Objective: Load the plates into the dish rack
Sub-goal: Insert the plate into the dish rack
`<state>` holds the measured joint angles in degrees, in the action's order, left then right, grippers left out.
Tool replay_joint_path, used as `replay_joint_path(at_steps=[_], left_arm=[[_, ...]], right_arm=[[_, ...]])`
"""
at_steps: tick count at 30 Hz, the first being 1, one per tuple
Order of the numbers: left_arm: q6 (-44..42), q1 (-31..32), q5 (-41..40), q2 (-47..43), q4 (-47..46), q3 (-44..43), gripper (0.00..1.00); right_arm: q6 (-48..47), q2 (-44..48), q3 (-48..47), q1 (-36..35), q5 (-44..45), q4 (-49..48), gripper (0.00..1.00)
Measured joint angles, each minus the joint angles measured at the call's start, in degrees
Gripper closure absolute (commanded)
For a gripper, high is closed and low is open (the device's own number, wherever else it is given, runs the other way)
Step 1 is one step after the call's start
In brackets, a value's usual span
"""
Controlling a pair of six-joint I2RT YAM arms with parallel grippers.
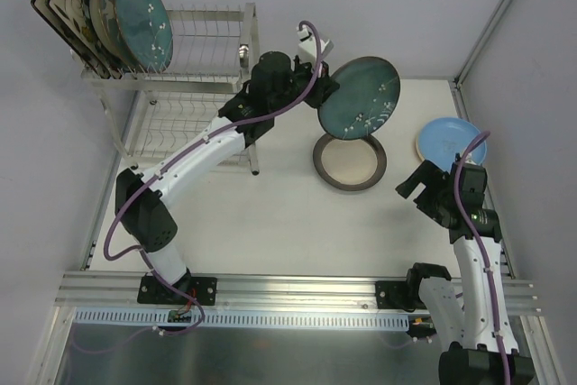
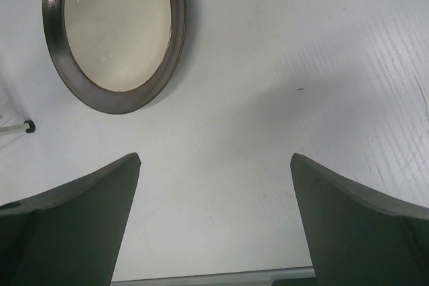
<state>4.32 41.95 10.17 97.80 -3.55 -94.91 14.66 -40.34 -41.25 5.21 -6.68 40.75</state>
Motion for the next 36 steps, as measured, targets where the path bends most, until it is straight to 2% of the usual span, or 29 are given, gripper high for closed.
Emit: replay_joint_path(at_steps=[9, 18, 30, 36], left_arm=[[-2.34, -2.93, -2.27, -1.22, 0.26, -10.03, 1.0], [0.59, -12.85, -1.73, -3.87, -0.68, -16.15, 1.0], [0.37, -24.87, -4.44, -8.33, -1.66, -17.25, 1.0], [-3.23, -31.36, -8.0, -10.56, -1.66, -17.2, 1.0]], right_arm=[[-0.81, -1.03, 0.92, 0.0, -0.33, -0.52, 0.0], [-1.29, -3.8, 1.51, 0.0, -1.73, -1.6, 0.0], [-1.68, -6.12, 1.64, 0.0, -2.78, -2.78, 0.0], [-1.84, -7.3, 1.64, 0.0, -2.8, -3.19, 0.0]])
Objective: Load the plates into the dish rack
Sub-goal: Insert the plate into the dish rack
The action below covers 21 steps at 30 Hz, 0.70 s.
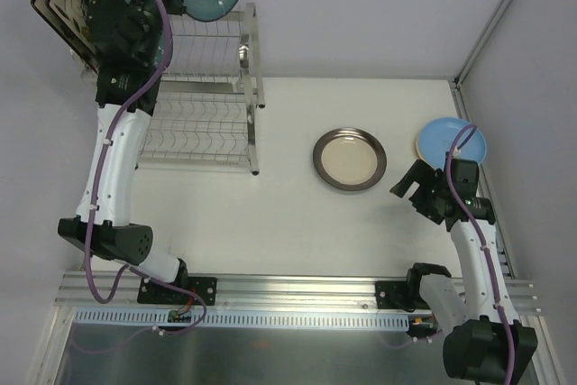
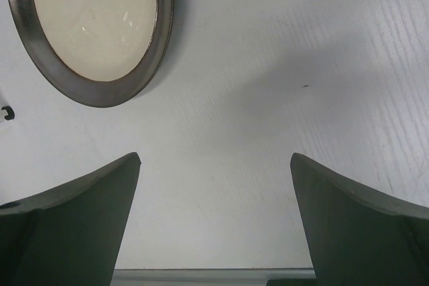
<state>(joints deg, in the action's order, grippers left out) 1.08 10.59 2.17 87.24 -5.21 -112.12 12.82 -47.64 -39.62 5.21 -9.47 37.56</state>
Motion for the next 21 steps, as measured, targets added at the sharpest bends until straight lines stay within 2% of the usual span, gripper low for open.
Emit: replay_joint_path(at_steps=[13, 21], left_arm=[[-16.48, -3.58, -7.96, -5.86, 0.31, 4.79, 1.0], [-22.14, -5.07, -13.05, -6.71, 0.57, 10.47, 1.0]], right_arm=[[-0.04, -1.64, -0.02, -0.02, 0.0, -0.96, 0.0], [-0.04, -2.69, -0.33, 0.0, -0.07, -0.96, 0.0]])
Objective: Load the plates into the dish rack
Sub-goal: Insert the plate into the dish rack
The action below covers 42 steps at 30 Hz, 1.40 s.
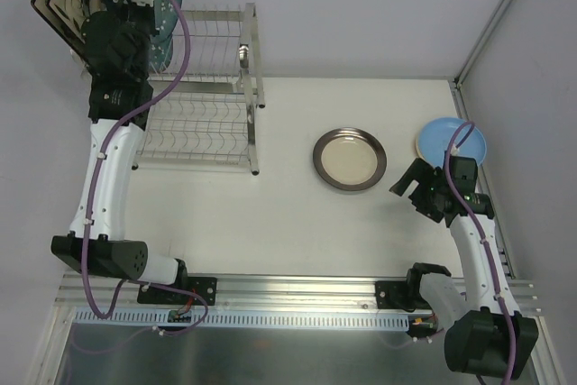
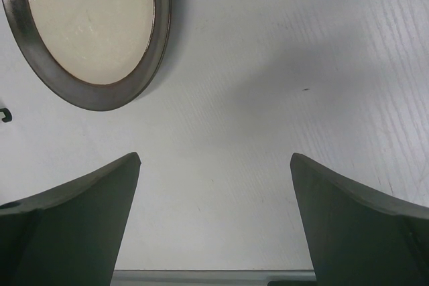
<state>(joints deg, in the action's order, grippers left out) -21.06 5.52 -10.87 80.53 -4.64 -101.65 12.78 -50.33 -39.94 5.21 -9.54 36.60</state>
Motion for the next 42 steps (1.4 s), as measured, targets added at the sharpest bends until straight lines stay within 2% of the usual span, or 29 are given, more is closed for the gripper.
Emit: replay_joint_path(at_steps=[10, 29, 42], left_arm=[[-1.03, -0.76, -3.04, 0.0, 1.27, 4.63, 1.0], [1.11, -1.01, -4.02, -2.82, -0.44, 11.08, 1.0], [2.05, -0.94, -5.25, -3.58, -1.79, 12.57, 1.0]], right_arm=[[0.0, 0.02, -0.33, 0.0, 0.02, -0.15, 0.0], [0.02, 0.5, -0.33, 0.0, 0.07, -0.15, 0.01], [0.02, 0.9, -0.33, 0.0, 0.07, -0.15, 0.0]])
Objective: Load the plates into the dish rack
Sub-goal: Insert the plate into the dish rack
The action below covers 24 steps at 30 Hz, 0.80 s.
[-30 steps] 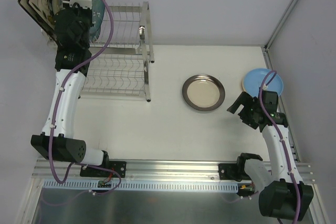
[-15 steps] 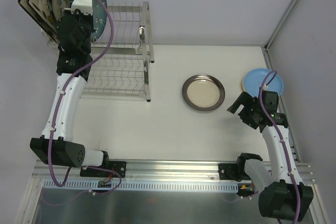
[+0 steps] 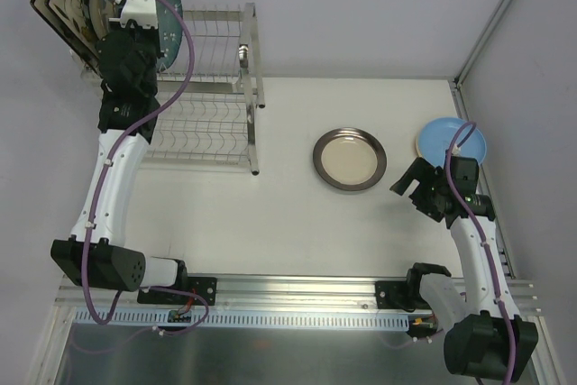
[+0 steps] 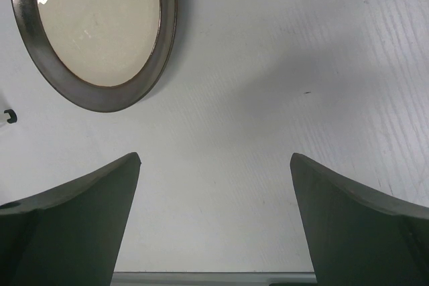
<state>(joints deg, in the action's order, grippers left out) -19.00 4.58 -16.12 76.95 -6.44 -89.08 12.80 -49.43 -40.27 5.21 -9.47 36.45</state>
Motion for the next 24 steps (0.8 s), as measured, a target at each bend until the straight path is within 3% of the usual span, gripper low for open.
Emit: replay_joint_path(at_steps=[24], left_arm=[[1.81, 0.31, -2.64, -1.44, -4.61, 2.8, 1.0]], right_arm=[[0.0, 1.22, 0.0, 0.0, 0.02, 0.02, 0.0]])
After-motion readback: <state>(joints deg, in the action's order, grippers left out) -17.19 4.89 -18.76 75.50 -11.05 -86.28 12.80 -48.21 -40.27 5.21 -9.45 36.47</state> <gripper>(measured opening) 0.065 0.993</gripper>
